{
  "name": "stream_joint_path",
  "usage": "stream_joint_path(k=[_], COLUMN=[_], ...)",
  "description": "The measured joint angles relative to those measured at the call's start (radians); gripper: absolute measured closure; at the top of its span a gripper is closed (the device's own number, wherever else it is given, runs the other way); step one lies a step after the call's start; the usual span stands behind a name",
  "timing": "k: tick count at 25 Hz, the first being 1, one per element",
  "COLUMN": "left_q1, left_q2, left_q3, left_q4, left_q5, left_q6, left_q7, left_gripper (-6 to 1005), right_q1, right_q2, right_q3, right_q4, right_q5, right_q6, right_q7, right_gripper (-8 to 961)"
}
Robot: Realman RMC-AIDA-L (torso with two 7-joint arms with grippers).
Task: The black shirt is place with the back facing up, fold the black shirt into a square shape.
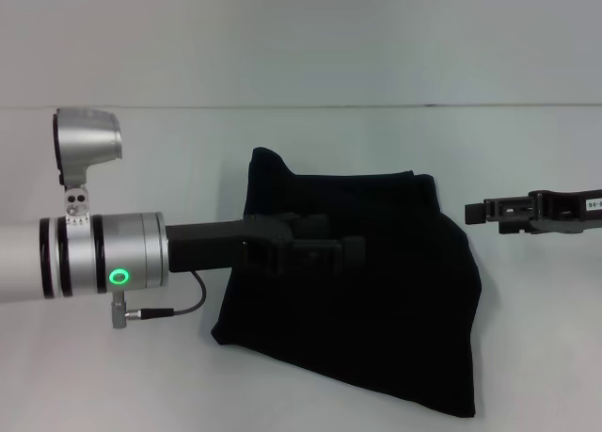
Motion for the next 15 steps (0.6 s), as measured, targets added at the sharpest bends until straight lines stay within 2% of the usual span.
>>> stream_joint_path(k=[7,15], left_q1=[-0.006,0.002], left_q2=[0.010,0.013], left_q3=[0.000,-0.004], left_q4=[0.004,0.038], left_q5=[0.014,0.056], left_q6=[0.004,0.003], left_q7=[-0.007,-0.007], left_gripper=[51,50], right_q1=[-0.001,-0.009], right_q2=[-0.011,-0.010], right_q3=[-0.030,-0.054], right_q4=[0.043,0.049], right_q5=[0.000,0.000], right_q6=[-0.009,-0.053], right_q7=[0.010,0.022], right_gripper=[27,28])
